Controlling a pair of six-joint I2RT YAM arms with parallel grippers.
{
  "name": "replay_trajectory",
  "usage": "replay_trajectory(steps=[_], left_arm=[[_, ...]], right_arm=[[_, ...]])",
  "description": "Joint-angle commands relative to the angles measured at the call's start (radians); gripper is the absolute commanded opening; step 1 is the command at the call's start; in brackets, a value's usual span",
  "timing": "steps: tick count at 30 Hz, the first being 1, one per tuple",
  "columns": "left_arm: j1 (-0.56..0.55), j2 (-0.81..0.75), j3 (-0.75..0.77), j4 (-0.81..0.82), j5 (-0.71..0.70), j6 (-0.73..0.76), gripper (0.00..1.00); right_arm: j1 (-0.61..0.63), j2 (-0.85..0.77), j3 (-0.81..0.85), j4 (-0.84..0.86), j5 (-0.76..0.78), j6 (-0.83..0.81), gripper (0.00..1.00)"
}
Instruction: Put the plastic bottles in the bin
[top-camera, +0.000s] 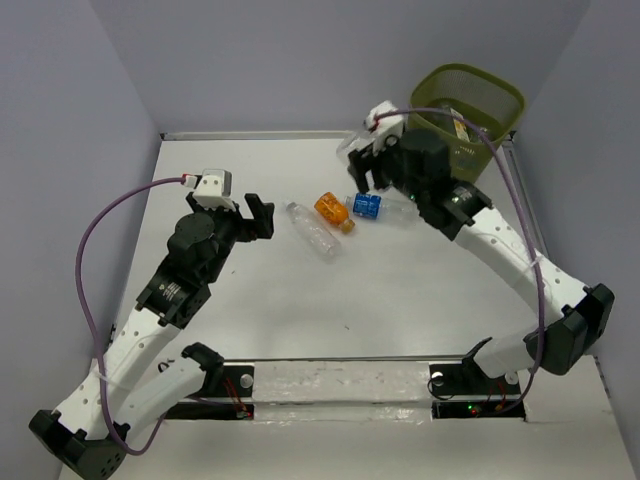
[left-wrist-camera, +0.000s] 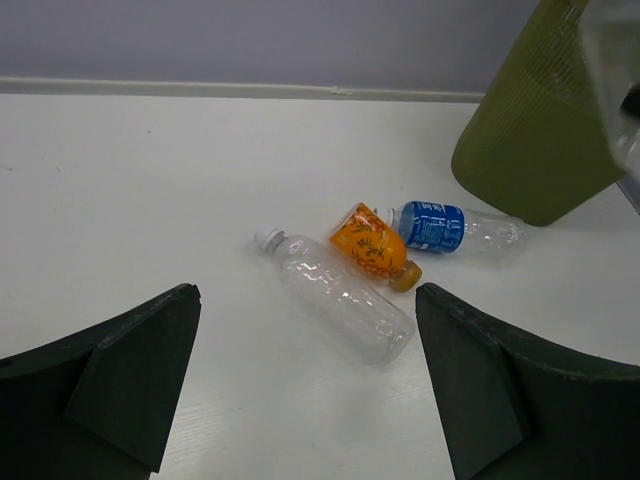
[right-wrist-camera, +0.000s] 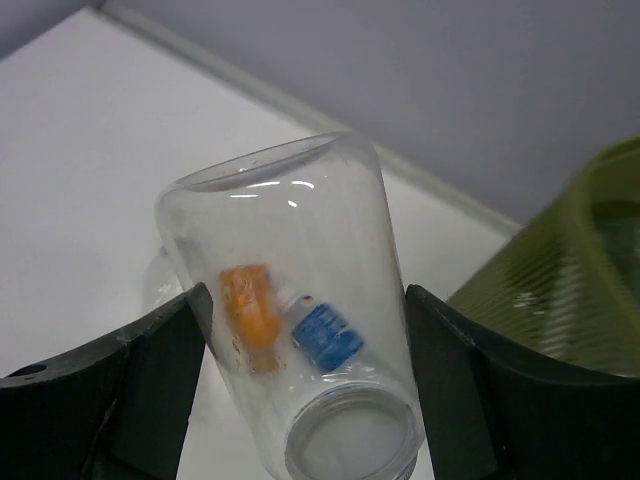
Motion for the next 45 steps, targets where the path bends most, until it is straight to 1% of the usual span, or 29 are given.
replay_trajectory(steps=[1, 4, 6, 7, 9, 10, 11, 13, 14, 16, 17, 19, 20, 21, 22, 23, 24, 25, 26, 29, 32, 34, 38, 41, 45], left_arm=[[0.006, -0.008, 0.004, 0.041, 0.069, -0.01, 0.99], [0.006, 0.012, 0.009, 0.041, 0.119, -0.018, 0.99], [0.006, 0.02, 0.013, 0.04, 0.125, -0.018, 0.99], [0.008, 0.024, 0.015, 0.035, 0.124, -0.016, 0.99], [0.008, 0.024, 0.015, 0.034, 0.121, -0.015, 0.99], [0.008, 0.023, 0.015, 0.034, 0.119, -0.013, 0.99], [0.006, 0.021, 0.014, 0.032, 0.116, -0.012, 0.99], [0.008, 0.024, 0.012, 0.032, 0.107, -0.01, 0.99], [0.008, 0.028, 0.014, 0.032, 0.103, -0.007, 0.99], [0.008, 0.032, 0.015, 0.031, 0.096, -0.005, 0.99], [0.006, 0.037, 0.015, 0.029, 0.092, -0.002, 0.99], [0.006, 0.041, 0.017, 0.028, 0.08, 0.001, 0.99], [0.008, 0.046, 0.017, 0.028, 0.073, 0.001, 0.99], [0.011, 0.046, 0.017, 0.028, 0.066, 0.002, 0.99], [0.012, 0.046, 0.017, 0.026, 0.061, 0.002, 0.99], [0.017, 0.047, 0.018, 0.026, 0.058, 0.004, 0.99], [0.018, 0.049, 0.017, 0.025, 0.052, 0.004, 0.99], [0.018, 0.049, 0.015, 0.026, 0.049, 0.004, 0.99], [0.02, 0.049, 0.014, 0.026, 0.047, 0.004, 0.99], [0.02, 0.052, 0.014, 0.028, 0.055, 0.004, 0.99], [0.018, 0.051, 0.014, 0.029, 0.07, 0.002, 0.99], [0.02, 0.048, 0.014, 0.031, 0.072, 0.002, 0.99], [0.02, 0.044, 0.01, 0.031, 0.07, 0.002, 0.99], [0.018, 0.047, 0.012, 0.031, 0.086, 0.004, 0.99], [0.02, 0.044, 0.012, 0.032, 0.083, 0.004, 0.99]], right_arm=[[-0.226, 0.031, 0.193, 0.246, 0.141, -0.033, 0.6], [-0.341, 0.144, 0.333, 0.24, 0.187, -0.097, 0.6], [-0.361, 0.201, 0.378, 0.237, 0.203, -0.114, 0.6], [-0.399, 0.244, 0.39, 0.24, 0.209, -0.118, 0.61], [-0.441, 0.279, 0.409, 0.239, 0.201, -0.098, 0.65], [-0.471, 0.292, 0.412, 0.24, 0.198, -0.089, 0.69], [-0.481, 0.316, 0.415, 0.242, 0.209, -0.087, 0.84], [-0.481, 0.333, 0.444, 0.251, 0.244, -0.123, 0.99], [-0.481, 0.327, 0.465, 0.236, 0.239, -0.125, 1.0], [-0.481, 0.3, 0.473, 0.206, 0.172, -0.105, 1.0], [-0.464, 0.259, 0.468, 0.193, 0.087, -0.084, 0.99], [-0.426, 0.209, 0.433, 0.16, -0.025, -0.084, 0.96], [-0.366, 0.174, 0.38, 0.142, -0.135, -0.082, 0.93], [-0.328, 0.165, 0.354, 0.086, -0.179, -0.088, 0.93], [-0.287, 0.16, 0.326, 0.058, -0.198, -0.101, 0.91], [-0.248, 0.161, 0.251, 0.038, -0.201, -0.145, 0.9], [-0.196, 0.172, 0.21, 0.027, -0.201, -0.156, 0.9], [-0.196, 0.184, 0.17, 0.025, -0.219, -0.161, 0.9], [-0.196, 0.198, 0.109, 0.021, -0.272, -0.158, 0.89], [-0.196, 0.282, 0.07, -0.013, -0.284, -0.2, 0.9], [-0.196, 0.367, 0.099, -0.111, -0.195, -0.278, 0.95], [-0.196, 0.393, 0.103, -0.12, -0.173, -0.314, 0.97], [-0.24, 0.456, 0.135, -0.125, -0.218, -0.342, 0.98], [-0.261, 0.522, 0.172, -0.137, -0.213, -0.364, 0.98], [-0.272, 0.621, 0.233, -0.227, -0.23, -0.377, 0.98]])
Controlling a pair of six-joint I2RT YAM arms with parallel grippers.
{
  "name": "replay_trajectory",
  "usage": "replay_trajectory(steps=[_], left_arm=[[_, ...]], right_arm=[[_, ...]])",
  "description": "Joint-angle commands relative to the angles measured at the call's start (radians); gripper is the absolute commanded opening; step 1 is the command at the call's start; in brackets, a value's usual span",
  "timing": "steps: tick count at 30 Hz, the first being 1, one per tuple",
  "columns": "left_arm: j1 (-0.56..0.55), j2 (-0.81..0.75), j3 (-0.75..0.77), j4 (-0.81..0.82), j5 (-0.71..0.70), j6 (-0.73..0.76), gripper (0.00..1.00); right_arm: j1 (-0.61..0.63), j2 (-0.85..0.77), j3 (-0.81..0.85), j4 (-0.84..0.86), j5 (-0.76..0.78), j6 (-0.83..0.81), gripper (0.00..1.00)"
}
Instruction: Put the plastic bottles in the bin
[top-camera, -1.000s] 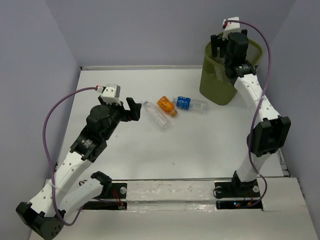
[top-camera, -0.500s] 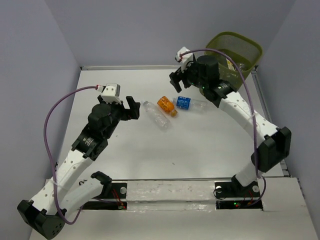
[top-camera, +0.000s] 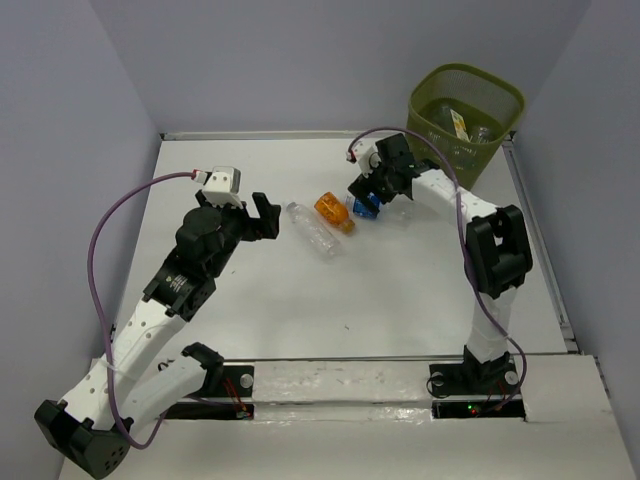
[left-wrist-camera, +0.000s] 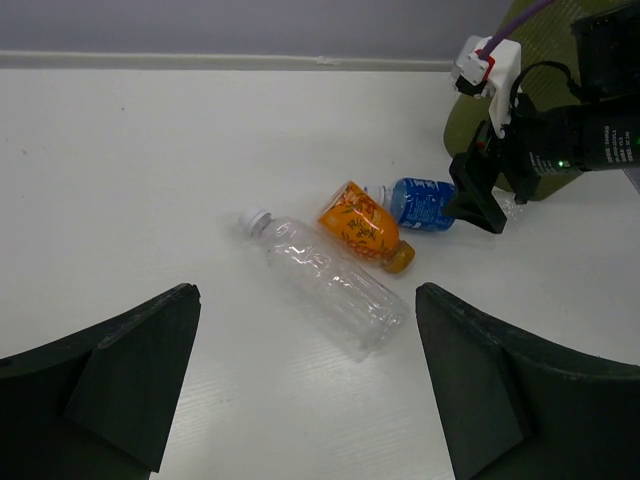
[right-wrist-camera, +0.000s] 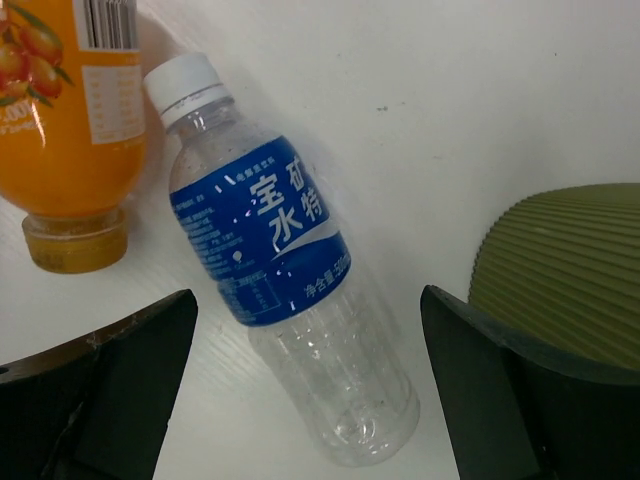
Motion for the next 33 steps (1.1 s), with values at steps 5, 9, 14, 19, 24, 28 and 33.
replay_trajectory(steps=[5, 9, 14, 19, 24, 28, 33], left_arm=[[0.002, -0.012, 0.012, 0.032, 0.006, 0.019, 0.99], [0.002, -0.01, 0.01, 0.032, 0.009, 0.019, 0.99], [0.004, -0.013, 0.01, 0.032, 0.012, 0.019, 0.99], [0.004, -0.012, 0.01, 0.034, 0.022, 0.018, 0.99], [0.004, -0.01, 0.009, 0.034, 0.02, 0.018, 0.99], [0.004, -0.009, 0.01, 0.034, 0.02, 0.016, 0.99], [0.005, -0.009, 0.01, 0.034, 0.025, 0.016, 0.99]], right_arm=[[-0.01, 0.13, 0.101, -0.094, -0.099, -0.032, 0.97], [-0.01, 0.143, 0.112, -0.093, -0.079, -0.035, 0.93], [-0.01, 0.065, 0.083, -0.064, -0.024, -0.018, 0.75], [0.015, -0.133, 0.011, -0.013, 0.027, 0.009, 0.61], [0.025, -0.337, -0.012, 0.072, -0.035, 0.074, 0.57], [0.025, -0.457, -0.029, 0.273, -0.02, 0.129, 0.57], [-0.049, -0.46, 0.063, 0.54, 0.144, 0.192, 0.56]])
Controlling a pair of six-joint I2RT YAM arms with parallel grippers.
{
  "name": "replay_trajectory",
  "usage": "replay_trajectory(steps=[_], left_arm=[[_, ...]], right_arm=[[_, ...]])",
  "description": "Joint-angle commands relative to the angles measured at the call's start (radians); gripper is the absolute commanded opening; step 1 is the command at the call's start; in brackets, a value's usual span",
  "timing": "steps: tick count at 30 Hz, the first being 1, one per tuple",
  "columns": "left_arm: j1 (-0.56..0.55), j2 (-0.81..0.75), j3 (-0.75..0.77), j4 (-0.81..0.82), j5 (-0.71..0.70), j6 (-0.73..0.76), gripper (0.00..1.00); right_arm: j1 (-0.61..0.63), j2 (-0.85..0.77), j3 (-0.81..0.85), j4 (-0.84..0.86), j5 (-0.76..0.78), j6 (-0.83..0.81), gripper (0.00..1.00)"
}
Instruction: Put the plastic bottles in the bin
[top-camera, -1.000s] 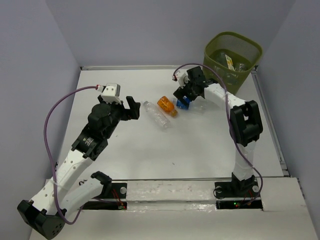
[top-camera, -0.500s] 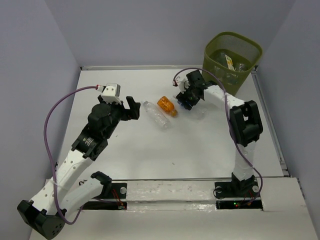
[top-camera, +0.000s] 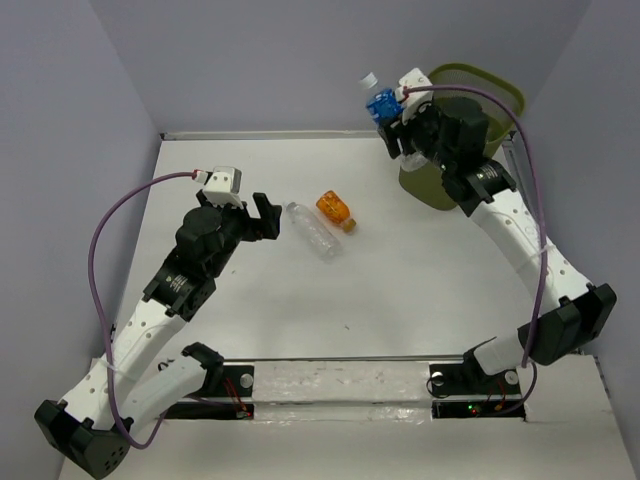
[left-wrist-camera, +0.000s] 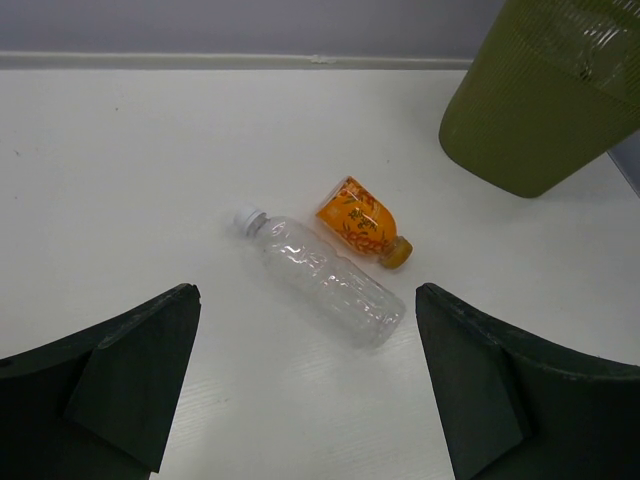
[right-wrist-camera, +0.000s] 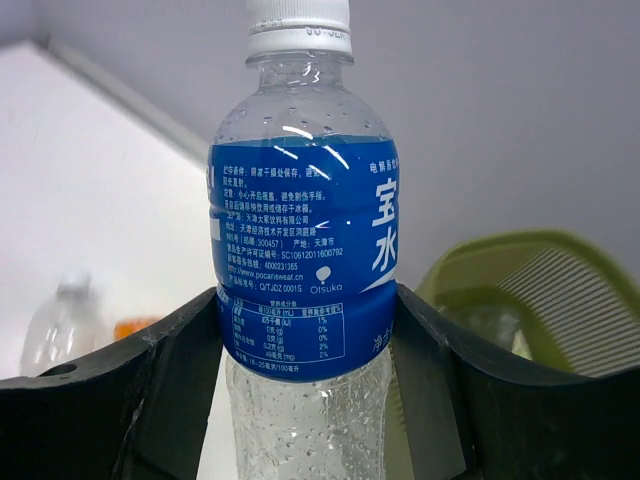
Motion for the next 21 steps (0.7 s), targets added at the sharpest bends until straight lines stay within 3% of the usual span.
replay_trajectory(steps=[1, 5, 10, 12, 13, 14, 15, 17, 21], left_arm=[[0.005, -0.012, 0.009, 0.035, 0.015, 0.014, 0.99], [0.005, -0.021, 0.007, 0.036, 0.016, 0.016, 0.99], [0.004, -0.025, 0.007, 0.036, 0.009, 0.019, 0.99], [0.004, -0.024, 0.007, 0.036, 0.011, 0.017, 0.99], [0.005, -0.021, 0.007, 0.038, 0.009, 0.017, 0.99], [0.005, -0.019, 0.007, 0.037, 0.011, 0.016, 0.99], [0.004, -0.019, 0.007, 0.04, 0.012, 0.016, 0.99], [0.005, -0.01, 0.009, 0.038, 0.023, 0.016, 0.99], [0.005, -0.013, 0.01, 0.038, 0.022, 0.017, 0.99]], right_arm=[[-0.088, 0.061, 0.151, 0.306, 0.136, 0.088, 0.56], [-0.206, 0.226, 0.325, 0.316, 0.184, 0.126, 0.56], [-0.304, 0.357, 0.353, 0.323, 0.231, 0.119, 0.56], [-0.314, 0.348, 0.298, 0.348, 0.28, 0.131, 0.62], [-0.328, 0.323, 0.27, 0.367, 0.283, 0.137, 0.72], [-0.34, 0.313, 0.248, 0.381, 0.285, 0.142, 0.72], [-0.34, 0.305, 0.235, 0.387, 0.294, 0.145, 0.85], [-0.34, 0.273, 0.228, 0.384, 0.334, 0.146, 0.9], [-0.306, 0.16, 0.195, 0.318, 0.209, 0.246, 0.93]])
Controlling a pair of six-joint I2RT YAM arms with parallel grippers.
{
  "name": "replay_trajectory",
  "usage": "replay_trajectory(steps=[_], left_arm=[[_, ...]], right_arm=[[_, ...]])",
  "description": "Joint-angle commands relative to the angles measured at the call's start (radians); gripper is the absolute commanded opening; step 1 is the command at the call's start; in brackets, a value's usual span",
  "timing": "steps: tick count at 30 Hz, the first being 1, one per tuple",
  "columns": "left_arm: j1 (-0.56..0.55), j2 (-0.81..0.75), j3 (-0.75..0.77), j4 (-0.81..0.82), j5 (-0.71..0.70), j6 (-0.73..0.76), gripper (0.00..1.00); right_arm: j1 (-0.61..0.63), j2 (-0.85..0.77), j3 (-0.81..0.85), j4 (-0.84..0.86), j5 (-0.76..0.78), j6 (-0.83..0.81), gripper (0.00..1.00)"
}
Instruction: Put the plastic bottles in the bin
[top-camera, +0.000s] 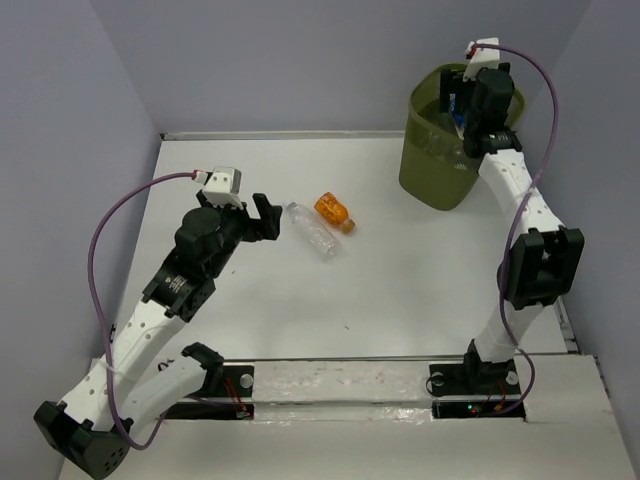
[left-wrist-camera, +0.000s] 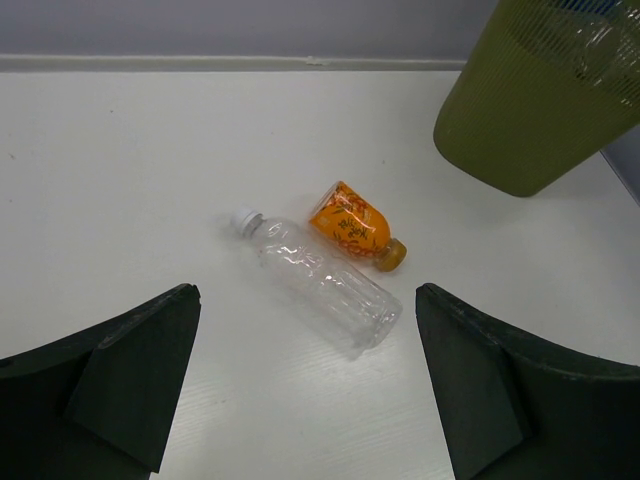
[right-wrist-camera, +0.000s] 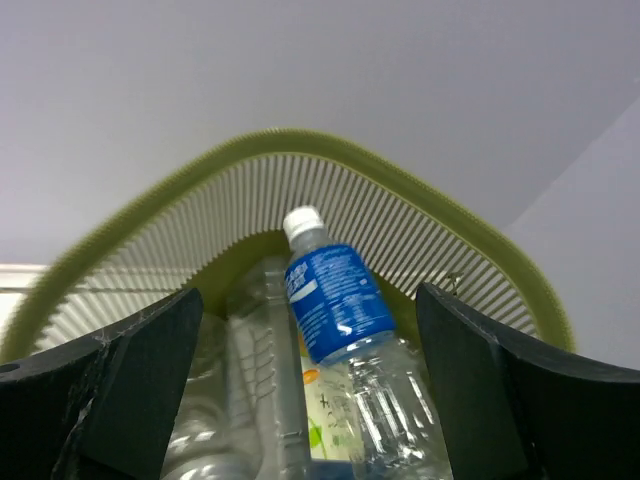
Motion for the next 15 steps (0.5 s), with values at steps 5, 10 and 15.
replay_trajectory(steps=[5, 10, 15], left_arm=[[0.008, -0.017, 0.007, 0.037, -0.006, 0.019, 0.99], [0.01, -0.027, 0.007, 0.034, -0.006, 0.017, 0.99], [0.01, -0.047, 0.006, 0.037, 0.001, 0.014, 0.99]], right_arm=[[0.242, -0.284, -0.165, -0.049, -0.21, 0.137, 0.91], [0.445, -0.181, -0.308, -0.077, -0.198, 0.165, 0.92], [0.459, -0.07, -0.334, -0.101, -0.285, 0.213, 0.93]])
